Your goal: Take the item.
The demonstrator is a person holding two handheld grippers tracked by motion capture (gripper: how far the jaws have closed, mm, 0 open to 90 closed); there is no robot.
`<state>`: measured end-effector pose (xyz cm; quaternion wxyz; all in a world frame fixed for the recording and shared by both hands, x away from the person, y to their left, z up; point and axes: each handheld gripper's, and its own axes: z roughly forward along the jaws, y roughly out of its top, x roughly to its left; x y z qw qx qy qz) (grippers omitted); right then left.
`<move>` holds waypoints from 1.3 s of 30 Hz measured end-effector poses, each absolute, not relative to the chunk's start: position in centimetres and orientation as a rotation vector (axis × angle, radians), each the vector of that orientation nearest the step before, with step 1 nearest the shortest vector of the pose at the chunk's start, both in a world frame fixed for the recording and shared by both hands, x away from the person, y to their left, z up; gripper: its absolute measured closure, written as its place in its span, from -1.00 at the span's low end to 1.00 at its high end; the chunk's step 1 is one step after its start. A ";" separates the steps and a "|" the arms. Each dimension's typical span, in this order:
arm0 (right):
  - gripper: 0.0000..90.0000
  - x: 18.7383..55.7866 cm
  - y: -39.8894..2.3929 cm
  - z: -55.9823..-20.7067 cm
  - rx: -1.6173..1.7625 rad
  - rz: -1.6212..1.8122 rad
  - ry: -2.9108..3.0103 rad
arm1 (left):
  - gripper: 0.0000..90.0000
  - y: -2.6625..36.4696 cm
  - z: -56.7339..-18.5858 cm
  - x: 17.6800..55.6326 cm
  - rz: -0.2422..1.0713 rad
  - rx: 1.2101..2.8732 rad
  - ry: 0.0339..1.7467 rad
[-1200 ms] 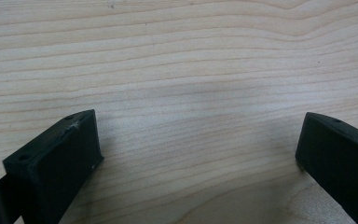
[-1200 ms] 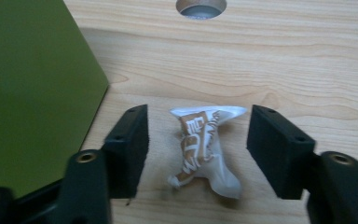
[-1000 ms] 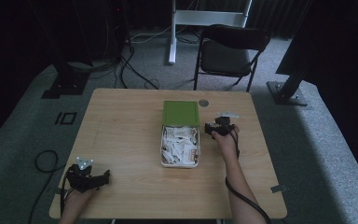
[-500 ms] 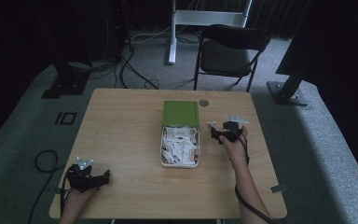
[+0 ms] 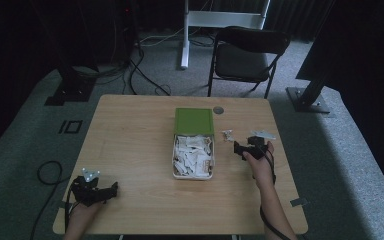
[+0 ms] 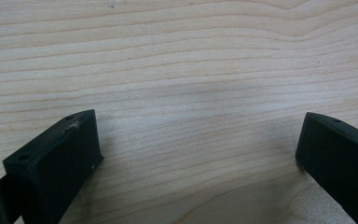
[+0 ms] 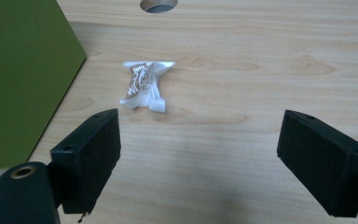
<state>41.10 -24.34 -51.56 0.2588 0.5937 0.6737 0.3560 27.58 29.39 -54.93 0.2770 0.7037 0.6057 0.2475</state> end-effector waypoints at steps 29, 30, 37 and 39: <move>-0.70 36.2 -27.9 -53.6 1.643 0.934 1.789 | -0.99 29.4 -54.9 27.6 0.665 1.889 1.626; -0.71 36.0 -28.1 -53.7 1.645 0.934 1.787 | -0.99 29.4 -55.0 27.6 0.666 1.887 1.625; -0.70 34.3 -29.4 -54.0 1.661 0.946 1.764 | -0.99 29.4 -55.0 27.6 0.666 1.887 1.625; -0.70 33.8 -29.7 -54.1 1.653 0.936 1.775 | -0.99 29.4 -55.0 27.6 0.666 1.888 1.625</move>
